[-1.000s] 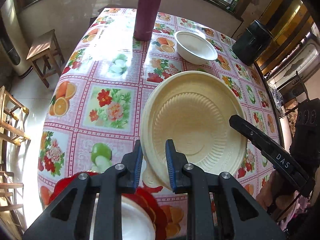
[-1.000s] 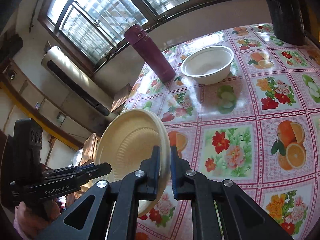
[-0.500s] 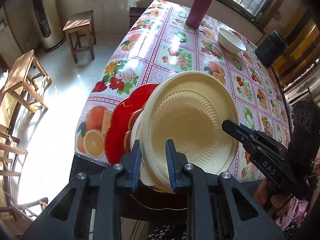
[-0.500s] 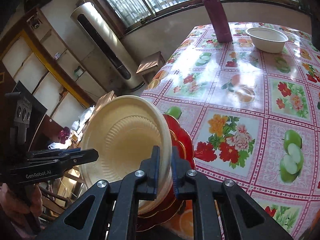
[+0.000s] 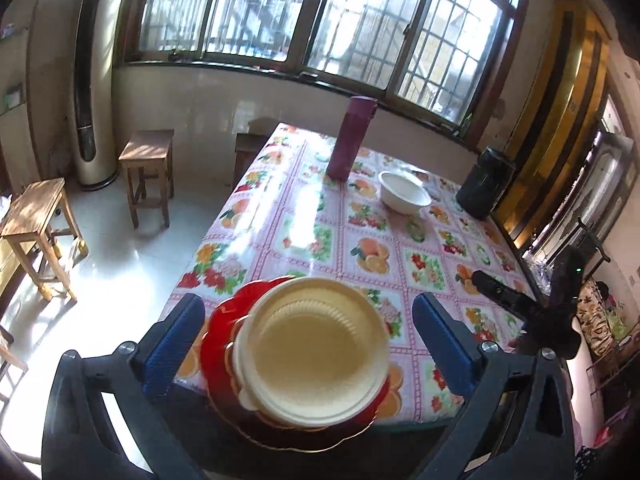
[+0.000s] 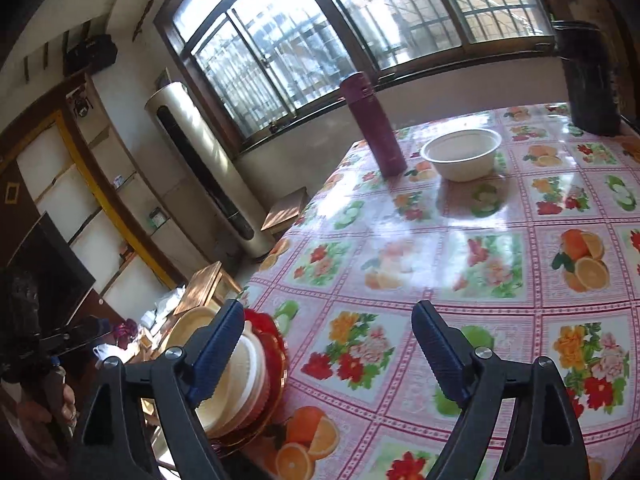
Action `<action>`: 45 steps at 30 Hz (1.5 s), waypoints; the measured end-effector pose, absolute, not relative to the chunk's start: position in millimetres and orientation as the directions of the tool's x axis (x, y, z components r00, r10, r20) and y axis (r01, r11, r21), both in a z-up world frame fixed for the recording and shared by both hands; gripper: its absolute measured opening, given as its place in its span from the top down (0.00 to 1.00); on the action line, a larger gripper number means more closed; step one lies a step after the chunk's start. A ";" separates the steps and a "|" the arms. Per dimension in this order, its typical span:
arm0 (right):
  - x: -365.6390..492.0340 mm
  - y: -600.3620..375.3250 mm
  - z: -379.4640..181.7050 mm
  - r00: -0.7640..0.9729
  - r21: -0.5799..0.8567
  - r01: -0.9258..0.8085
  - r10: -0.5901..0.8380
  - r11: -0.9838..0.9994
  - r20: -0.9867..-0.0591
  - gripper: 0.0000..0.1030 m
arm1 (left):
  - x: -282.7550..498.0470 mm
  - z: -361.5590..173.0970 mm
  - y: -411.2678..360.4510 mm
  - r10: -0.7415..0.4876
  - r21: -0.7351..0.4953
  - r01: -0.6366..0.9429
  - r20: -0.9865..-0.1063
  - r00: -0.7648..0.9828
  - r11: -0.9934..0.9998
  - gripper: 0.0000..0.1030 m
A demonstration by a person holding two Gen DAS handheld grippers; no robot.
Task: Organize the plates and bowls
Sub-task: 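Open the left tool to release the cream bowl on the stack, then move the left tool across the table to the white bowl rim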
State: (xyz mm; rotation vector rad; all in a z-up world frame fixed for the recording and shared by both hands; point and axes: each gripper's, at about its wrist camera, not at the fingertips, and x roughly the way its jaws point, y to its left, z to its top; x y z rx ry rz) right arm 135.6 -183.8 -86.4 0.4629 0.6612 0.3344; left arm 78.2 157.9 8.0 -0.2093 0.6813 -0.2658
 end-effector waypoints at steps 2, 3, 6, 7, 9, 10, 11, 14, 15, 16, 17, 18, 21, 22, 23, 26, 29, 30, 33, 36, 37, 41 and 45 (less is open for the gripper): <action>144.0 -216.8 -96.9 0.742 0.567 -0.078 0.428 0.820 -0.517 0.15 | 87.7 15.6 133.9 -0.360 -0.297 0.223 -0.576 0.734 0.929 0.00; 146.6 -231.2 -101.5 0.743 0.586 -0.051 0.422 0.809 -0.519 0.15 | 95.9 16.9 120.2 -0.381 -0.303 0.243 -0.583 0.718 0.921 0.00; 153.7 -266.1 -108.5 0.751 0.609 0.017 0.392 0.793 -0.531 0.14 | 124.1 10.5 75.0 -0.449 -0.343 0.293 -0.622 0.641 0.893 0.00; 156.4 -276.5 -109.6 0.748 0.617 0.030 0.392 0.786 -0.535 0.13 | 135.3 5.0 59.3 -0.475 -0.368 0.301 -0.644 0.600 0.880 0.00; 162.6 -297.3 -110.5 0.745 0.623 0.049 0.387 0.780 -0.543 0.09 | 158.1 -9.1 29.6 -0.509 -0.409 0.302 -0.702 0.498 0.861 0.00; 164.1 -304.0 -109.4 0.744 0.622 0.058 0.381 0.781 -0.548 0.08 | 169.1 -17.8 17.7 -0.525 -0.436 0.292 -0.725 0.446 0.851 0.00; 168.1 -313.2 -109.1 0.743 0.621 0.066 0.377 0.781 -0.553 0.07 | 180.1 -25.1 6.4 -0.540 -0.461 0.282 -0.741 0.398 0.841 0.00; 184.3 -335.9 -106.4 0.732 0.629 0.086 0.380 0.773 -0.566 0.04 | 206.1 -36.9 -23.7 -0.519 -0.447 0.275 -0.796 0.313 0.851 0.00; 191.0 -342.8 -105.5 0.726 0.635 0.095 0.383 0.767 -0.571 0.03 | 212.9 -37.1 -30.8 -0.509 -0.436 0.277 -0.807 0.299 0.856 0.00; 199.5 -349.0 -105.1 0.718 0.642 0.101 0.391 0.760 -0.576 0.03 | 221.9 -37.2 -36.4 -0.503 -0.432 0.278 -0.817 0.282 0.858 0.00; 209.7 -354.0 -105.2 0.706 0.648 0.108 0.401 0.754 -0.583 0.02 | 231.5 -37.1 -41.6 -0.495 -0.427 0.275 -0.828 0.264 0.861 0.00; 220.2 -357.8 -105.1 0.695 0.657 0.112 0.413 0.745 -0.588 0.02 | 242.0 -36.1 -44.4 -0.484 -0.420 0.269 -0.838 0.252 0.867 0.00; 255.5 -364.1 -102.0 0.665 0.672 0.111 0.447 0.732 -0.597 0.00 | 276.0 -30.1 -52.5 -0.455 -0.389 0.277 -0.858 0.238 0.878 0.00; 267.8 -364.4 -101.4 0.655 0.661 0.110 0.446 0.742 -0.610 0.00 | 287.9 -28.7 -53.6 -0.446 -0.379 0.277 -0.862 0.240 0.883 0.00; 280.5 -364.7 -100.6 0.647 0.650 0.105 0.445 0.753 -0.619 0.00 | 300.4 -27.3 -53.6 -0.442 -0.376 0.274 -0.864 0.242 0.885 0.00; 317.8 -367.6 -101.2 0.637 0.653 0.111 0.451 0.749 -0.625 0.00 | 343.6 -31.7 -54.6 -0.446 -0.390 0.251 -0.864 0.234 0.886 0.00; 354.7 -370.5 -104.2 0.626 0.681 0.136 0.470 0.720 -0.622 0.00 | 388.7 -46.6 -51.5 -0.446 -0.415 0.175 -0.868 0.218 0.893 0.00; 367.5 -371.9 -105.7 0.622 0.683 0.142 0.472 0.717 -0.625 0.00 | 402.6 -53.2 -51.1 -0.447 -0.424 0.147 -0.870 0.209 0.893 0.00; 401.4 -373.6 -109.2 0.622 0.692 0.161 0.472 0.704 -0.625 0.00 | 440.3 -67.6 -50.8 -0.453 -0.448 0.076 -0.866 0.212 0.891 0.00; 430.9 -373.7 -113.8 0.618 0.705 0.175 0.480 0.688 -0.622 0.00 | 471.2 -78.0 -53.5 -0.471 -0.478 0.027 -0.851 0.233 0.878 0.00; 438.8 -371.8 -115.3 0.616 0.705 0.178 0.481 0.686 -0.624 0.00 | 480.0 -82.0 -55.2 -0.479 -0.490 0.013 -0.846 0.233 0.872 0.00; 460.5 -356.7 -119.8 0.616 0.693 0.167 0.475 0.702 -0.629 0.00 | 504.3 -99.4 -64.1 -0.475 -0.494 -0.024 -0.846 0.242 0.869 0.00; 475.9 -348.2 -133.4 0.614 0.697 0.162 0.481 0.698 -0.625 0.00 | 516.0 -117.5 -71.7 -0.482 -0.504 -0.040 -0.845 0.231 0.863 0.00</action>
